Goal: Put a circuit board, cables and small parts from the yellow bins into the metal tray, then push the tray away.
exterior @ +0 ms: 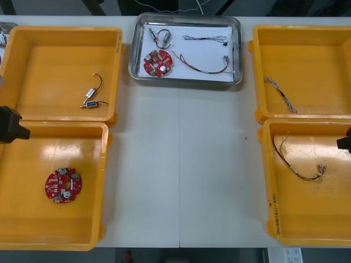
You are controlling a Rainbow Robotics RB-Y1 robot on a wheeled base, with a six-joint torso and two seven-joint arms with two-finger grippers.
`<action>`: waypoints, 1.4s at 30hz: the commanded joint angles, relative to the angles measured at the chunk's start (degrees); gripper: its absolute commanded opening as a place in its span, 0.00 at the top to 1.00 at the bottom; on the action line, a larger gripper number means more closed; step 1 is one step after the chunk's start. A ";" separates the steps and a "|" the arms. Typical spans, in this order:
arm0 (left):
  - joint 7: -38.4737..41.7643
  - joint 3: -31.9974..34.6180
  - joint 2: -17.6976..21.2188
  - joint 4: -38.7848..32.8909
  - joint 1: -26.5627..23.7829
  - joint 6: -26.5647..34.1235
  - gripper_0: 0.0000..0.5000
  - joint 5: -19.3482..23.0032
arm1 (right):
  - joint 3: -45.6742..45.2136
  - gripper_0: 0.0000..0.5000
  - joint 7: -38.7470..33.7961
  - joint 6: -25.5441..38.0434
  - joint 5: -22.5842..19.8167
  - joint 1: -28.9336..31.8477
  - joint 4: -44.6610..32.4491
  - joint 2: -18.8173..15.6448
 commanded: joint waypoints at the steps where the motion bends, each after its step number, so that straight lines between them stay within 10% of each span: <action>1: -4.99 1.75 2.64 -0.32 0.89 0.34 0.00 0.45 | -1.67 0.00 -2.14 0.16 -0.64 -2.40 4.58 -4.11; 42: -4.99 1.75 2.64 -0.32 0.89 0.34 0.00 0.45 | -1.14 0.00 -4.77 0.16 2.18 -8.90 8.36 -5.43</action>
